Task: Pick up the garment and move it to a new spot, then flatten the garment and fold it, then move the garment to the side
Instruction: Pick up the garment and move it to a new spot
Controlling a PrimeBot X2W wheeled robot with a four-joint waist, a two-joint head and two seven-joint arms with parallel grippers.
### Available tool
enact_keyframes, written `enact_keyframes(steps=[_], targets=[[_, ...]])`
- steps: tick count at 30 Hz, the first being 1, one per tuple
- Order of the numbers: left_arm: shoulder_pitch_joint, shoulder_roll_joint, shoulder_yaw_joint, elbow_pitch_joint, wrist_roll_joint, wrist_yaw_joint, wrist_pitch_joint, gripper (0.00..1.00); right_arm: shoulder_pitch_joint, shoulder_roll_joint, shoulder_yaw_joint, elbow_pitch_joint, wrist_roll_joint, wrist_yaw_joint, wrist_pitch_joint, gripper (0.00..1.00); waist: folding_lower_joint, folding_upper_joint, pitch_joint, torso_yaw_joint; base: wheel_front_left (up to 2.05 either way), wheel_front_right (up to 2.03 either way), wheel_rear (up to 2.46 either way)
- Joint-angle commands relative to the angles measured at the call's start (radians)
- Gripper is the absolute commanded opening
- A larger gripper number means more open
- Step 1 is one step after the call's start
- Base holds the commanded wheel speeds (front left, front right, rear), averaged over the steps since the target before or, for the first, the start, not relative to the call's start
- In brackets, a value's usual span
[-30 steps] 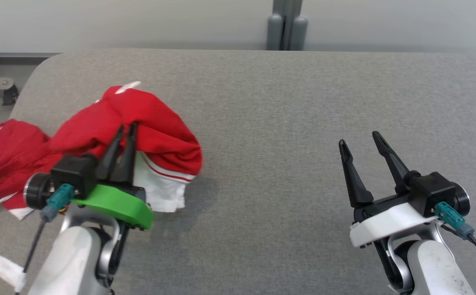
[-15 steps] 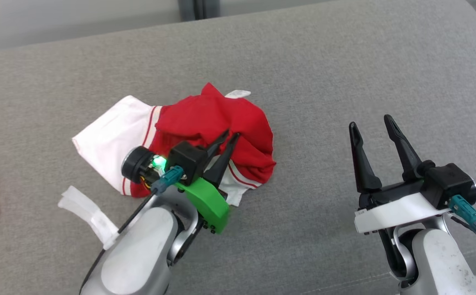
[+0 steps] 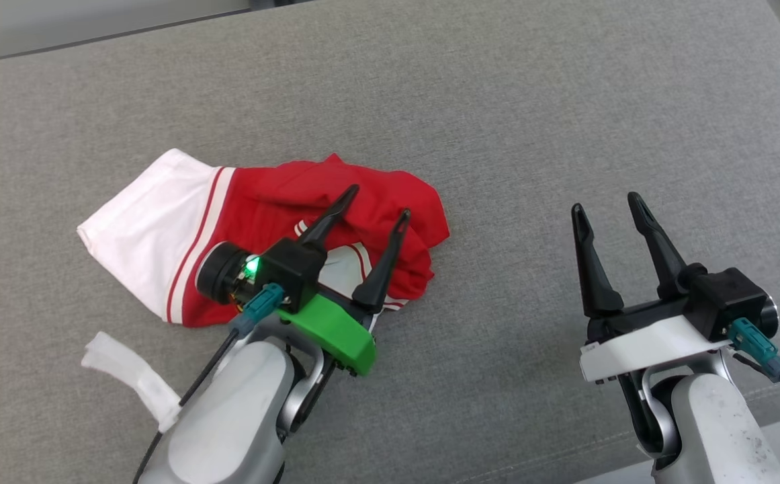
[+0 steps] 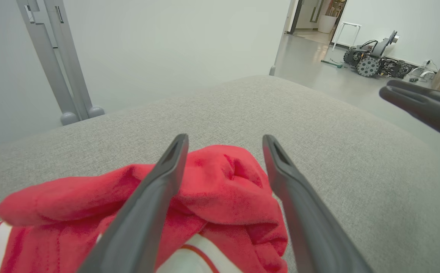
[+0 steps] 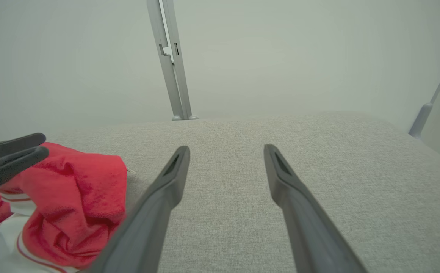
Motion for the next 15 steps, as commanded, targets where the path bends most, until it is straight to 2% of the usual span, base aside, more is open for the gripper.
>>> enact_keyframes(steps=[1,6,11,15], targets=[[0.029,0.015,0.021,-0.017,-0.008,0.021,-0.017,1.0,0.003,-0.001,-0.002,0.001,-0.007,0.0,0.004,1.0,0.0,-0.0001,-0.073,0.079,0.0,0.0,0.0],[0.096,0.057,0.111,-0.067,-0.049,0.085,-0.048,1.0,0.025,-0.001,-0.012,-0.005,-0.019,0.0,0.025,1.0,0.0,-0.0001,-0.12,0.146,0.0,0.0,0.0],[0.178,0.123,0.213,-0.095,-0.077,0.151,-0.071,1.0,0.046,-0.001,-0.02,-0.021,-0.03,0.0,0.048,1.0,0.0,-0.0001,-0.152,0.198,0.0,0.0,0.0],[0.228,0.163,0.272,-0.101,-0.105,0.17,-0.081,1.0,0.062,-0.001,-0.036,-0.04,-0.034,0.0,0.066,1.0,0.0,-0.0001,-0.165,0.235,0.0,0.0,0.0]])
